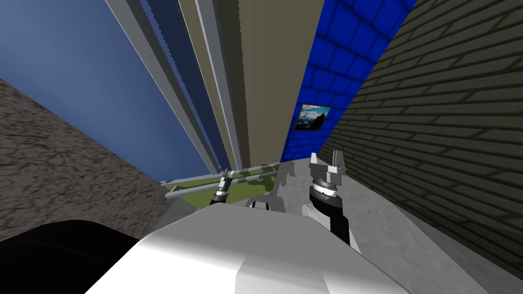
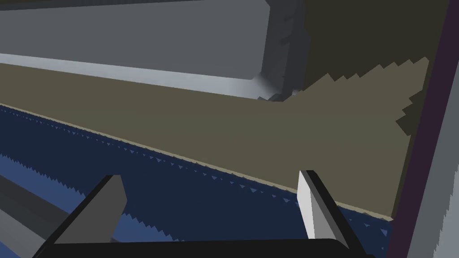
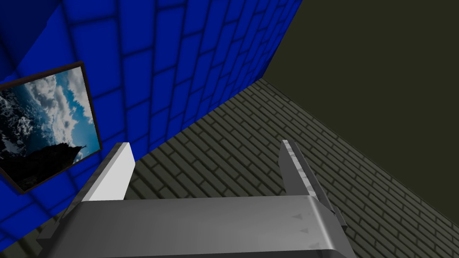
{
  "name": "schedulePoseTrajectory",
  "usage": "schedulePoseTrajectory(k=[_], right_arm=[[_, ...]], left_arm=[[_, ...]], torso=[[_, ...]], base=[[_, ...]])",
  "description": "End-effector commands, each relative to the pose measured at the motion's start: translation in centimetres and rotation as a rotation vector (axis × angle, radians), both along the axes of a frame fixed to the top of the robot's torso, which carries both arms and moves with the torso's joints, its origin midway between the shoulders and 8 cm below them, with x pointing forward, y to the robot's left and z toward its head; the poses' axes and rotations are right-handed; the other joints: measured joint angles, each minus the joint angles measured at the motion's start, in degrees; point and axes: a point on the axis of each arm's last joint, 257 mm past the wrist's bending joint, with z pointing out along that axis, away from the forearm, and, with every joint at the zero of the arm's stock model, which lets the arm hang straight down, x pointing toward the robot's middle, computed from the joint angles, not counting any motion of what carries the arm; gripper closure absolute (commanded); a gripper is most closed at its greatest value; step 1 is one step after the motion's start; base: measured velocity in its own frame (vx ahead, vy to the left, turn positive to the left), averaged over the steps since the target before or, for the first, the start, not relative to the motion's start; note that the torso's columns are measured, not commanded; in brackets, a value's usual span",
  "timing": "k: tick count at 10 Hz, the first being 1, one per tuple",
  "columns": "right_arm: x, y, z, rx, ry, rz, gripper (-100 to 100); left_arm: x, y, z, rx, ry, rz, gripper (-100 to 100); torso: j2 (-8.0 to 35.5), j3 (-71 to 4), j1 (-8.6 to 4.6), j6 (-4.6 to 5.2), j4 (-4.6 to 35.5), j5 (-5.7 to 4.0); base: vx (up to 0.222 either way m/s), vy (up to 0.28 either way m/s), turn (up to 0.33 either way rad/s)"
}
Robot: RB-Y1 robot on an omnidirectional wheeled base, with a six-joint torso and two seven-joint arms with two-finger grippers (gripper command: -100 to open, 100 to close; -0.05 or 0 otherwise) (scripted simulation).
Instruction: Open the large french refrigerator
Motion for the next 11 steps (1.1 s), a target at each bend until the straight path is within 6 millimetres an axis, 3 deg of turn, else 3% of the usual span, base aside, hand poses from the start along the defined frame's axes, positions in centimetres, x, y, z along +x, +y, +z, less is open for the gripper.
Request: schedulePoseTrajectory(k=[1, 9, 10, 11], right_arm=[[0.0, 0.0, 0.0, 0.0, 0.0, 0.0, 0], [0.0, 0.0, 0.0, 0.0, 0.0, 0.0, 0], [0.0, 0.0, 0.0, 0.0, 0.0, 0.0, 0], [0.0, 0.0, 0.0, 0.0, 0.0, 0.0, 0]], left_arm=[[-0.3, 0.1, -2.2, -0.015, 0.029, 0.002, -100], [-1.1, -0.2, -6.4, -0.073, 0.083, 0.013, -100], [-1.2, 0.1, -6.0, -0.066, 0.076, 0.015, -100], [0.2, 0.7, -5.6, -0.067, 0.075, 0.022, -100]], torso=[[0.06, 0.04, 0.06, 0.0, 0.02, 0.03], [-0.07, -0.01, -0.05, 0.11, -0.05, 0.04], [-0.19, -0.07, -0.09, 0.2, -0.1, 0.07], [-0.17, -0.09, -0.05, 0.17, -0.07, 0.05]], base=[[0.063, -0.066, 0.0], [0.046, -0.056, 0.006], [0.005, -0.015, 0.016], [-0.048, -0.022, -0.002]])
